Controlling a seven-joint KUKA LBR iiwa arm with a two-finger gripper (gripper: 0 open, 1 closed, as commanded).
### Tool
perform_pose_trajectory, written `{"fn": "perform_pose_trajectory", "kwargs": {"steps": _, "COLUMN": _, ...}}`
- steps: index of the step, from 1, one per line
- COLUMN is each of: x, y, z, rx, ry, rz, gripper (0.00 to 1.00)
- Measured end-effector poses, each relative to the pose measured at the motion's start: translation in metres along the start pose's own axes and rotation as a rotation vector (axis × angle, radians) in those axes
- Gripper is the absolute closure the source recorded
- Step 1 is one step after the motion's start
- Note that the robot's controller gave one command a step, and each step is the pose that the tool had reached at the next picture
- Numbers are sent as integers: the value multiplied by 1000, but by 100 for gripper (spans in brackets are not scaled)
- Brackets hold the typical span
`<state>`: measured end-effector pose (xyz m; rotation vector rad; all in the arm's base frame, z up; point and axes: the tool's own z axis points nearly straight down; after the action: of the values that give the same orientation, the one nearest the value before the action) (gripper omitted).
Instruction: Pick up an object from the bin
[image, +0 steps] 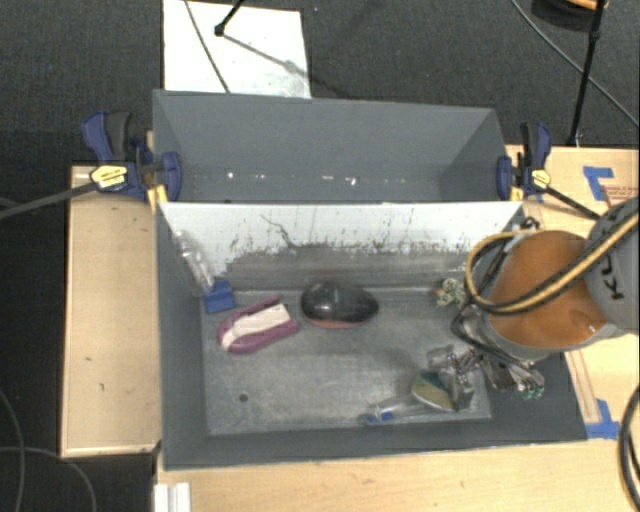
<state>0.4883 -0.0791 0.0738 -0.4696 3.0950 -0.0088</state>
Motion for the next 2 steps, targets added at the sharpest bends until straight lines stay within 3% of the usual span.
{"fn": "perform_pose_trajectory", "kwargs": {"steps": 1, "x": -2, "y": 2, "z": 0, "rx": -2, "ry": -7, "rz": -4, "gripper": 0}}
{"fn": "perform_pose_trajectory", "kwargs": {"steps": 2, "x": -1, "y": 14, "z": 0, "rx": 1, "ry": -11, "rz": -259, "gripper": 0}}
